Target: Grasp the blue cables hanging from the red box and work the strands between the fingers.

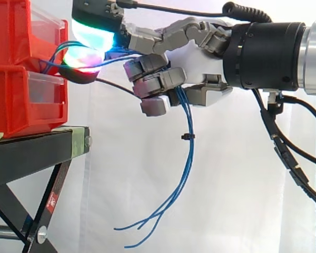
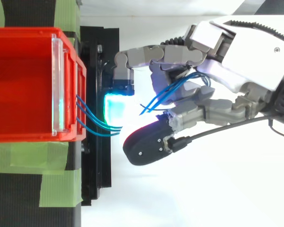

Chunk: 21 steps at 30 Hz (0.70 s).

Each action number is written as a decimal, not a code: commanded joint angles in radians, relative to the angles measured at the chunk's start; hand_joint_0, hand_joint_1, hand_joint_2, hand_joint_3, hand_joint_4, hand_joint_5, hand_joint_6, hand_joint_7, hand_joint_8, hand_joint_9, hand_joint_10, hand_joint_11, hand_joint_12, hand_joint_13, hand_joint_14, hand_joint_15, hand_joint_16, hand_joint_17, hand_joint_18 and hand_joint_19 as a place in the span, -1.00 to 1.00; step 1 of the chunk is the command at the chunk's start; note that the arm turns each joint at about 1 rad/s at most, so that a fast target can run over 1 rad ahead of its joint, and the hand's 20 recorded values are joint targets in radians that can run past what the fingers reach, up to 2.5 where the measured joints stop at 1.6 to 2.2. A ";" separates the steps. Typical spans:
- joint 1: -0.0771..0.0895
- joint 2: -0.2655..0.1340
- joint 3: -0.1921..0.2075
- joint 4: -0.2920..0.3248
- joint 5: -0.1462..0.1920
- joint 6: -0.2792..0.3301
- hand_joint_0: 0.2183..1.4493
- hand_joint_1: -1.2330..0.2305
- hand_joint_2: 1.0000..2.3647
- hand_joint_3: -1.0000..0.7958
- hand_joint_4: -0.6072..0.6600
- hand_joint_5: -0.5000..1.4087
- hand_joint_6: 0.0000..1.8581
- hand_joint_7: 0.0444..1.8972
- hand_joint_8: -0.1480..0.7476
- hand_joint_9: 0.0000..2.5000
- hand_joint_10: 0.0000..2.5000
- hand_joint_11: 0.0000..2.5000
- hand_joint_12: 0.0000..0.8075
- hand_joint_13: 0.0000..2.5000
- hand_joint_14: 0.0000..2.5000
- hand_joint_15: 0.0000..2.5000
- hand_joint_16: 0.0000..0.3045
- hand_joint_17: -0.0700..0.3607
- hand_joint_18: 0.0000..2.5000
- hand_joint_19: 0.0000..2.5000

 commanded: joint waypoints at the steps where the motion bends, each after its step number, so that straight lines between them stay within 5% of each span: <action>1: 0.000 0.000 0.000 0.002 0.000 -0.001 0.13 -0.22 -0.98 -0.56 0.21 -0.04 -0.99 0.38 0.17 -0.46 1.00 0.97 0.04 -0.20 1.00 0.06 -0.70 -0.20 0.10 0.02; 7: 0.000 0.000 0.000 0.000 0.000 -0.001 0.26 -0.18 -0.98 -0.36 0.29 -0.07 -0.98 0.27 0.17 -0.46 1.00 0.97 0.04 -0.20 1.00 0.06 -0.70 -0.20 0.10 0.02; 14: 0.000 0.000 0.000 0.000 0.000 0.000 0.39 -0.15 -0.97 -0.22 0.20 -0.02 -0.99 0.40 0.17 -0.46 1.00 0.97 0.04 -0.20 1.00 0.06 -0.70 -0.20 0.10 0.02; 18: 0.000 0.000 0.000 0.000 0.000 0.000 0.07 -0.20 -0.98 -0.61 0.26 -0.13 -1.00 0.50 0.17 -0.46 1.00 0.97 0.04 -0.20 1.00 0.06 -0.70 -0.20 0.10 0.02; 21: 0.000 0.000 0.000 0.000 0.000 0.000 0.00 -0.20 -0.99 -0.78 0.29 -0.23 -0.58 0.39 0.17 -0.46 1.00 0.97 0.04 -0.20 1.00 0.06 -0.70 -0.20 0.10 0.02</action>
